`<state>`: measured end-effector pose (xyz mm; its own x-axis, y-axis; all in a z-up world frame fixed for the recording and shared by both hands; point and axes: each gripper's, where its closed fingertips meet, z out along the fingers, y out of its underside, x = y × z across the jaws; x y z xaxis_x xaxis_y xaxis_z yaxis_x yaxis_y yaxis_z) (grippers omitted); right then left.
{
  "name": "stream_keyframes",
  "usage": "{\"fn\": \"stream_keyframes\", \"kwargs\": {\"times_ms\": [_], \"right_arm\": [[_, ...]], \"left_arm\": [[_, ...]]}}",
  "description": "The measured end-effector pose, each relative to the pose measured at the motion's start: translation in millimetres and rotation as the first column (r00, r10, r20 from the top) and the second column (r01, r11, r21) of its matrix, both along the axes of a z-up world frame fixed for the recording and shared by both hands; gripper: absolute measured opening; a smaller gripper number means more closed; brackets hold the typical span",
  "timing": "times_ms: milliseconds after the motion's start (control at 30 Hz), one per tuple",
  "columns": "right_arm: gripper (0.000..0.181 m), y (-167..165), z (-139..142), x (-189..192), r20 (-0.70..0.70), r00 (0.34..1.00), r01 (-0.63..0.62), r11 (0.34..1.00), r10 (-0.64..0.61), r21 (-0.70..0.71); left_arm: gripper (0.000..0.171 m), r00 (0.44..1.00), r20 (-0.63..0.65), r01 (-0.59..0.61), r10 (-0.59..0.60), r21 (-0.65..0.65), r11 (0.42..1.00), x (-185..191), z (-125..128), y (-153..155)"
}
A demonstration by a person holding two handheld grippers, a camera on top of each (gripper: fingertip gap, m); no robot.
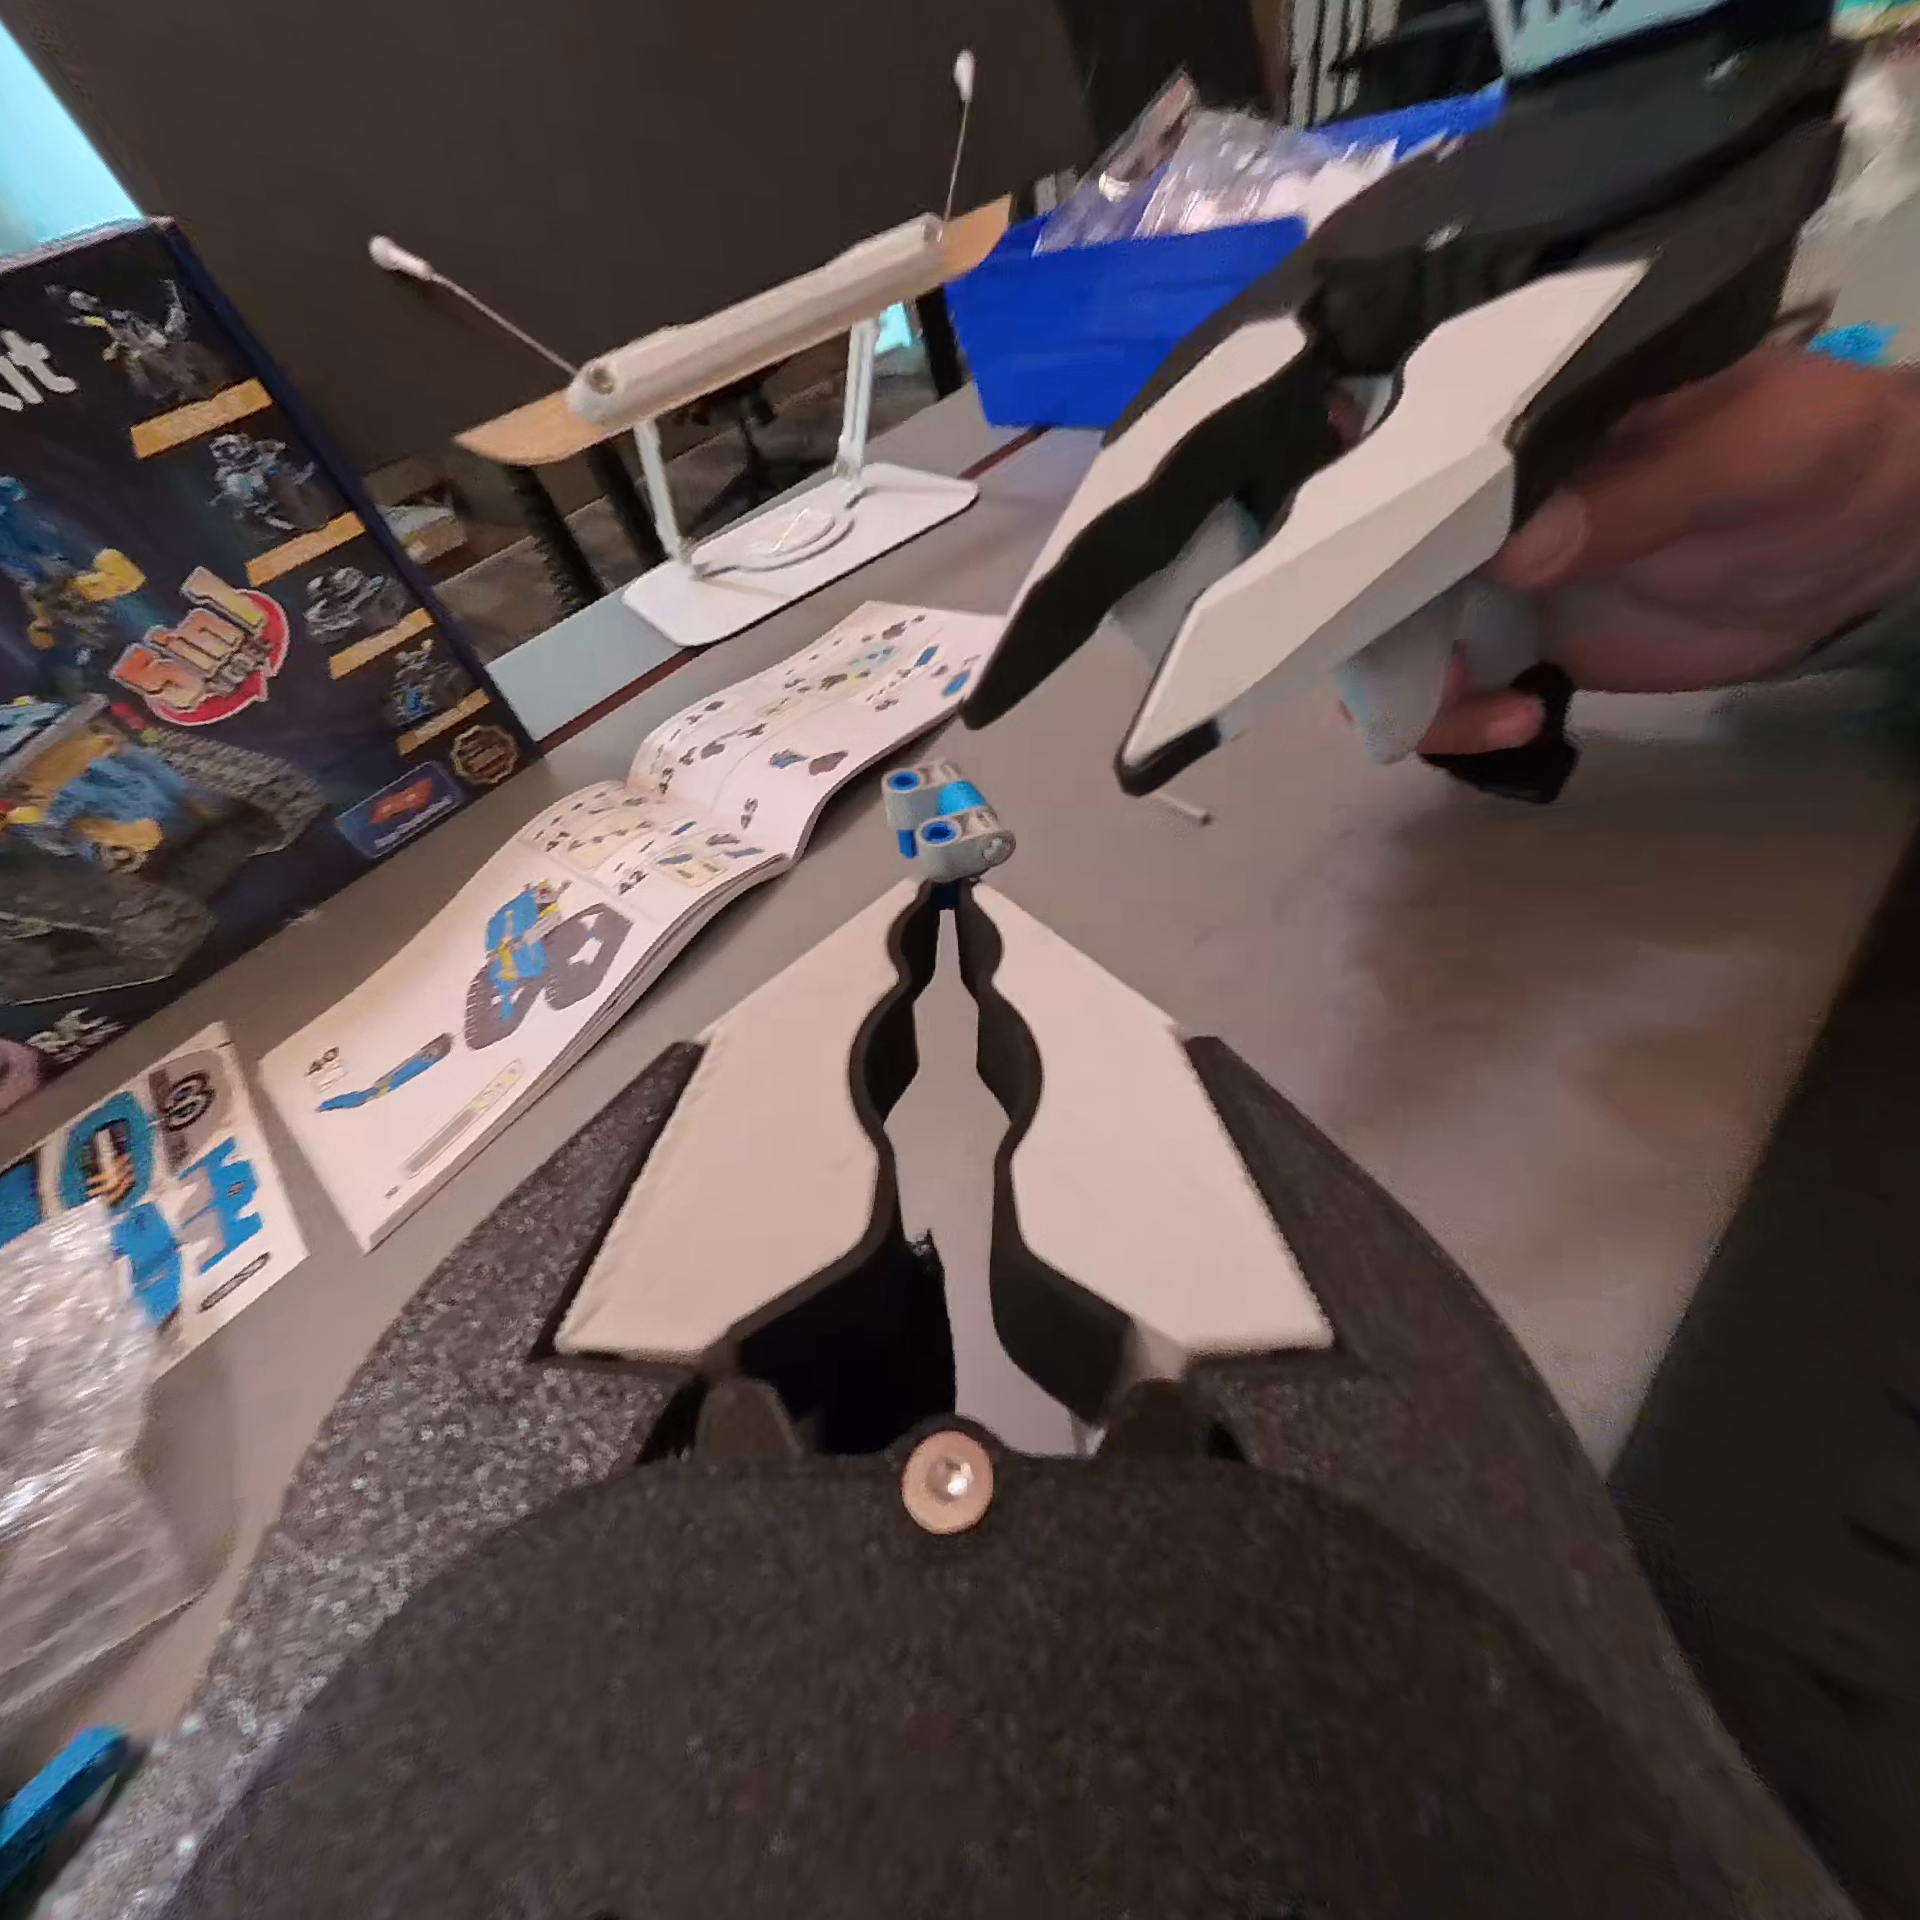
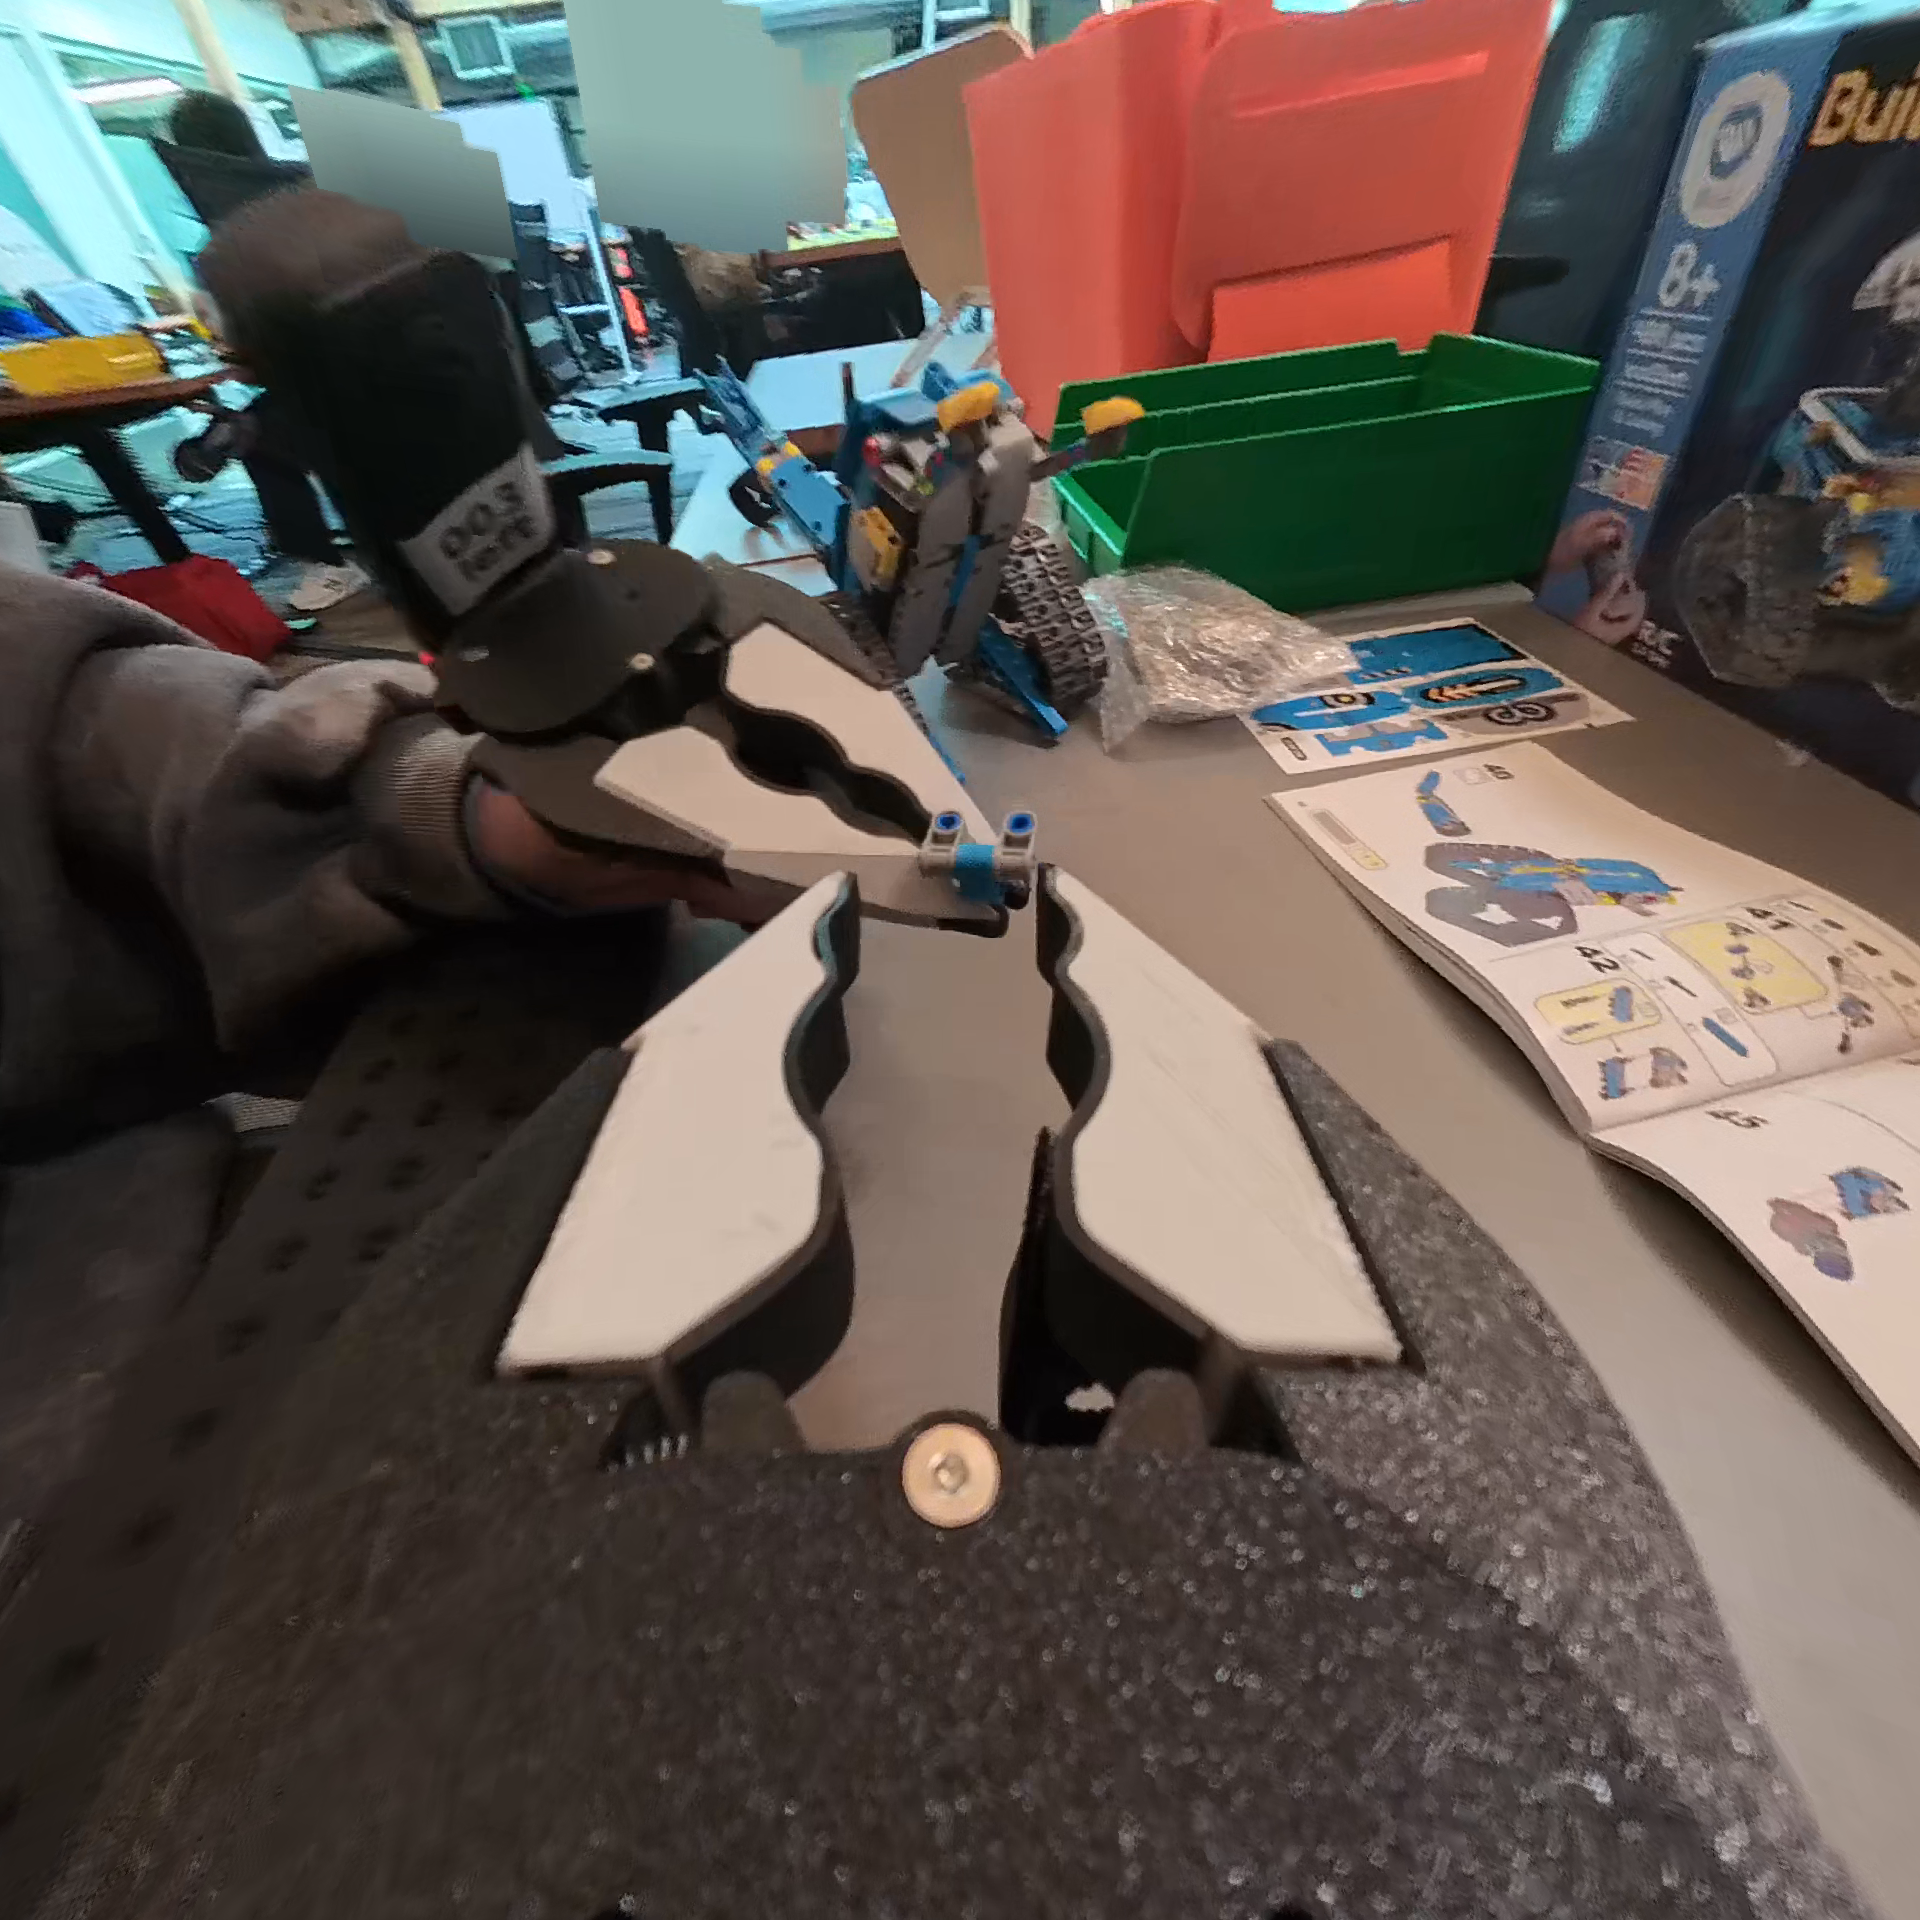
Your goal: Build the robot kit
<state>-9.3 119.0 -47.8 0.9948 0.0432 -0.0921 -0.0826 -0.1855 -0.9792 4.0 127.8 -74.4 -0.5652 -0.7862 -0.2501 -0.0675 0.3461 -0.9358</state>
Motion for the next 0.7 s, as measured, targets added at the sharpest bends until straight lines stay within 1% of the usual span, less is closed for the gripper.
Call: {"fn": "stream_keyframes", "kwargs": {"times_ms": [67, 167, 233, 367, 433, 467, 500, 567, 633, 667, 700], "right_arm": [[0.033, 6.1, -6.9, 3.3, -0.015, 0.999, 0.041, 0.999, -0.041, -0.028], [0.033, 11.9, -16.0, 7.7, -0.028, 0.996, 0.082, 0.994, -0.084, -0.068], [0.024, 9.2, -18.1, 13.7, -0.017, 0.994, 0.106, 0.991, -0.108, -0.077], [0.023, 4.4, -21.7, 16.2, -0.084, 0.993, 0.076, 0.993, -0.085, -0.095], [0.022, 0.4, -22.3, 17.2, -0.110, 0.993, 0.042, 0.995, -0.053, -0.094], [0.022, -2.4, -21.7, 17.0, -0.134, 0.991, 0.015, 0.996, -0.027, -0.089], [0.022, -6.0, -21.6, 17.0, -0.159, 0.987, -0.014, 0.996, 0.001, -0.086], [0.022, -15.6, -21.2, 20.6, -0.209, 0.977, -0.061, 0.995, 0.042, -0.083], [0.022, -27.7, -16.2, 12.4, -0.292, 0.944, -0.176, 0.983, 0.153, -0.056], [0.022, -33.1, -12.3, 9.7, -0.313, 0.930, -0.214, 0.976, 0.194, -0.031], [0.022, -38.4, -7.7, 4.3, -0.329, 0.912, -0.261, 0.965, 0.246, -0.002]], "left_arm": [[0.002, 1.000, -0.010, -0.021, 0.021, 0.021, 1.000, 2.1, -3.1, -0.6], [0.002, 0.998, -0.036, -0.047, 0.048, 0.007, 0.999, 7.0, -5.4, 0.0], [0.002, 0.998, -0.039, -0.040, 0.040, 0.011, 0.999, 7.4, -6.1, -3.1], [0.003, 0.998, -0.007, -0.059, 0.060, 0.092, 0.994, 9.5, -9.3, -7.2], [0.003, 0.999, -0.015, -0.038, 0.040, 0.087, 0.995, 8.7, -10.9, -13.0], [0.004, 0.999, -0.035, -0.006, 0.008, 0.060, 0.998, 6.3, -11.4, -17.6], [0.009, 0.998, -0.053, 0.033, -0.032, 0.017, 0.999, 3.2, -10.1, -22.0], [0.020, 0.990, -0.087, 0.103, -0.112, -0.101, 0.990, -2.3, -4.2, -27.1], [0.029, 0.963, -0.140, 0.191, -0.231, -0.254, 0.948, -9.8, 1.9, -33.7], [0.033, 0.939, -0.161, 0.241, -0.305, -0.327, 0.914, -15.3, 4.9, -38.1], [0.033, 0.910, -0.181, 0.284, -0.373, -0.384, 0.879, -21.2, 6.6, -42.3]]}}
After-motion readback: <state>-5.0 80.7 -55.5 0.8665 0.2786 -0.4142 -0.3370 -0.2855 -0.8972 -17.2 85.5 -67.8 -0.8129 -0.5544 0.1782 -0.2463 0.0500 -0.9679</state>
